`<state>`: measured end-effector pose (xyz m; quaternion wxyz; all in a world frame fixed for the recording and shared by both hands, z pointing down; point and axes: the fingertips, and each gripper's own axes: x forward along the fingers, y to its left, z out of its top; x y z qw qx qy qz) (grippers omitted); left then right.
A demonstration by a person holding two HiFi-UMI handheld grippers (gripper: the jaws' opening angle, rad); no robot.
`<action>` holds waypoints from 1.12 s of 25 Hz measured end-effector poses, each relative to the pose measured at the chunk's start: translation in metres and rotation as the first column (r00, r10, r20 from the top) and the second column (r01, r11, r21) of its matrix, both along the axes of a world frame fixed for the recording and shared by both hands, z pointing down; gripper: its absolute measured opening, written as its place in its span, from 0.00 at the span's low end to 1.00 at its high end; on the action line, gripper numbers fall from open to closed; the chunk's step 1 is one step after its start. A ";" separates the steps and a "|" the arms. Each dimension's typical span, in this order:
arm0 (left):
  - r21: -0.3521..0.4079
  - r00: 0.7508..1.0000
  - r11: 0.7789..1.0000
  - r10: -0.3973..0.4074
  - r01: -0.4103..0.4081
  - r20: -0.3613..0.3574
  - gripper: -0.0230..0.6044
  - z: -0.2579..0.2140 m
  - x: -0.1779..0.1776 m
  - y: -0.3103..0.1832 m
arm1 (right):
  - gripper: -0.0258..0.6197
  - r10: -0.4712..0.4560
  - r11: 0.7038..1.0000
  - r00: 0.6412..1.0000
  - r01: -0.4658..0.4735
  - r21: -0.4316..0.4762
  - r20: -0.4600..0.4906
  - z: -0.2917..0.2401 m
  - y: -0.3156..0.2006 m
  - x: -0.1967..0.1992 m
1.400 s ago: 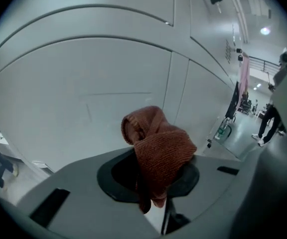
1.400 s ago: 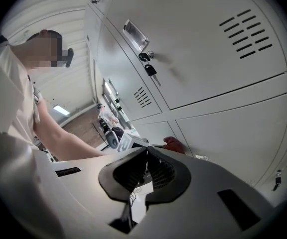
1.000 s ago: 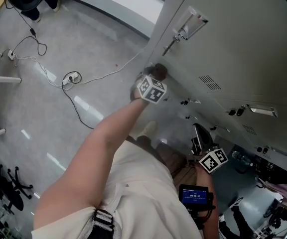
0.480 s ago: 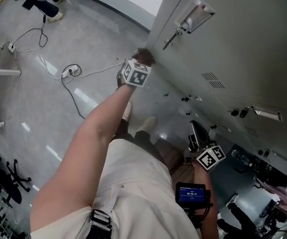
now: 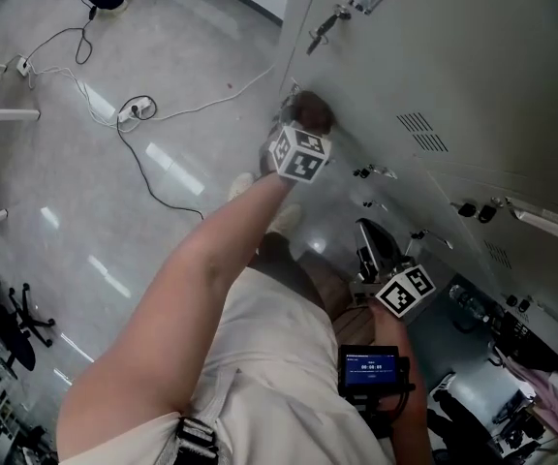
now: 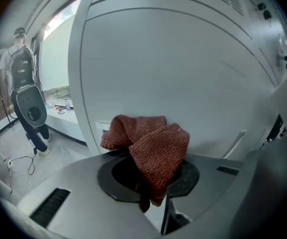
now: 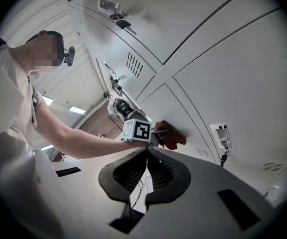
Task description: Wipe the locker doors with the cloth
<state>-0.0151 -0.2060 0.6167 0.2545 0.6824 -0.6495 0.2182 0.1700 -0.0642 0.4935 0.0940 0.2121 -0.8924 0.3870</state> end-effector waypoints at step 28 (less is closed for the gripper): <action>-0.050 0.932 0.972 -0.233 0.228 -0.278 0.15 0.054 -0.061 -0.009 | 0.07 -0.253 0.966 0.966 0.249 -0.072 -0.048 0.057 0.006 -0.021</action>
